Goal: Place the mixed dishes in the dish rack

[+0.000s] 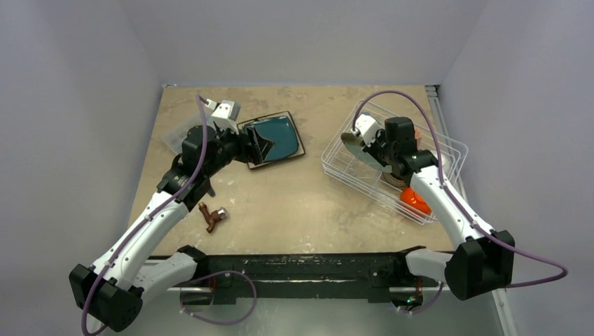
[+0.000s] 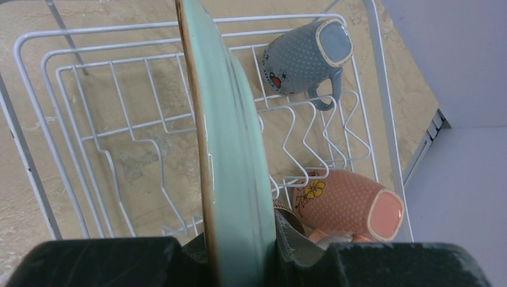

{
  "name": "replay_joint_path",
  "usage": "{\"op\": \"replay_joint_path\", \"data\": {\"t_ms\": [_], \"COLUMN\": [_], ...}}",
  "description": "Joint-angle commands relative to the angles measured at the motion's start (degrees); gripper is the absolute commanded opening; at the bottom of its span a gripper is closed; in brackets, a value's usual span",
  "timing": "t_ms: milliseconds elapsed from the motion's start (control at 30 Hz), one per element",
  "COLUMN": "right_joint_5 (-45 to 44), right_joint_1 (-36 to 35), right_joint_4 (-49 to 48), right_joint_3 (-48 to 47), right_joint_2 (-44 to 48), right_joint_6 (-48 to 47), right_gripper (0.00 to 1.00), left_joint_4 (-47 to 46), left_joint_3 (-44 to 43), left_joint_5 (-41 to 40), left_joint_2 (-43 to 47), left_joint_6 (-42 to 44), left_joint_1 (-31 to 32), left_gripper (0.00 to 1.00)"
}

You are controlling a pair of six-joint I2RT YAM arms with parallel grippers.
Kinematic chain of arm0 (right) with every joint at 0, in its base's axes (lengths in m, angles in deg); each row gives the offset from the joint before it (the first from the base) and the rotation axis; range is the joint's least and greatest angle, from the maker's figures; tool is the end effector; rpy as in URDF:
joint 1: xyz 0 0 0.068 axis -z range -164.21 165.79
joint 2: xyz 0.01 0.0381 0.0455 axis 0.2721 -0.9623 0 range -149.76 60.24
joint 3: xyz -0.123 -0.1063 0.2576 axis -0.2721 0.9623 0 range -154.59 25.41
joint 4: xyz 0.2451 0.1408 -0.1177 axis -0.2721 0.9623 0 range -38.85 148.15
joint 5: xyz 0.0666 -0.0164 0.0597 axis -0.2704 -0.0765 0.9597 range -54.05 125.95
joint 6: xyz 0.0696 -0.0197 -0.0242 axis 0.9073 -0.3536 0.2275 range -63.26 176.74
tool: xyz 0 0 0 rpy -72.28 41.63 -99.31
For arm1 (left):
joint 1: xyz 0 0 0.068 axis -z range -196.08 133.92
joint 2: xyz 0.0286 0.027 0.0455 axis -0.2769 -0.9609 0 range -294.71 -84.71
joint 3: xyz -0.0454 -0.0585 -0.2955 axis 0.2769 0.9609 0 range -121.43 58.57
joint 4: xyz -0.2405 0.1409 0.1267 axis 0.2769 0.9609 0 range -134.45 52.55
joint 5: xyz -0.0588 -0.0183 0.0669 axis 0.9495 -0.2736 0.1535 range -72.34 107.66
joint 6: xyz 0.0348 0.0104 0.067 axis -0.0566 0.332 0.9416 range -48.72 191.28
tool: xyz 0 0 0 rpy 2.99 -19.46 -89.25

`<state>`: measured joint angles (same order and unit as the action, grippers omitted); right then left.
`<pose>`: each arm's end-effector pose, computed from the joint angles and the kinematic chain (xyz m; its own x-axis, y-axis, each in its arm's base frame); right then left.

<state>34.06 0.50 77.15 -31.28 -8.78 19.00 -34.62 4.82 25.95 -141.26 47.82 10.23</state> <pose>0.3100 0.0826 0.3008 -0.3271 -0.7236 -0.6078 -0.5548 0.6677 -0.4964 0.2522 -0.1350 0.3767 -0.4046 -0.2396 -0.8825 0.4399 0.7951 -0.4175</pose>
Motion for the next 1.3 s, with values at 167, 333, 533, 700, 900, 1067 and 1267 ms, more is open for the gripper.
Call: {"op": "replay_joint_path", "data": {"t_ms": [167,333,533,700,900,1067,1267], "right_joint_5": [-1.3,-1.3,-4.2,-5.7,-5.2,-5.5,-8.2], "right_joint_1": [4.1,4.7,4.8,4.7,4.7,4.8,4.7], "right_joint_4": [-11.0,-11.7,-12.0,-11.5,-10.2,-10.5,-12.3], "right_joint_3": [0.3,0.5,0.7,0.3,-0.2,0.5,0.6], "right_joint_2": [-2.0,-2.7,-3.5,-3.2,0.2,5.0,11.0], "right_joint_6": [2.8,3.5,4.8,6.2,8.4,11.7,19.9], "right_gripper": [0.1,0.25,0.43,0.49,0.55,0.98,0.98], "left_joint_4": [-3.2,-3.4,-3.6,-3.9,-4.2,-4.3,-4.2], "left_joint_3": [0.2,0.2,0.3,0.4,0.6,0.5,0.5], "left_joint_5": [0.8,1.4,2.1,2.9,3.5,4.0,4.0], "left_joint_2": [0.1,-0.2,-0.6,-0.9,-1.4,-2.3,-2.9], "left_joint_6": [-0.8,-1.2,-1.8,-2.5,-3.3,-3.9,-4.2], "left_joint_1": [-0.5,-1.0,-1.7,-2.4,-2.7,-3.1,-3.4], "left_gripper": [0.77,0.78,0.77,0.77,0.77,0.77,0.77]}}
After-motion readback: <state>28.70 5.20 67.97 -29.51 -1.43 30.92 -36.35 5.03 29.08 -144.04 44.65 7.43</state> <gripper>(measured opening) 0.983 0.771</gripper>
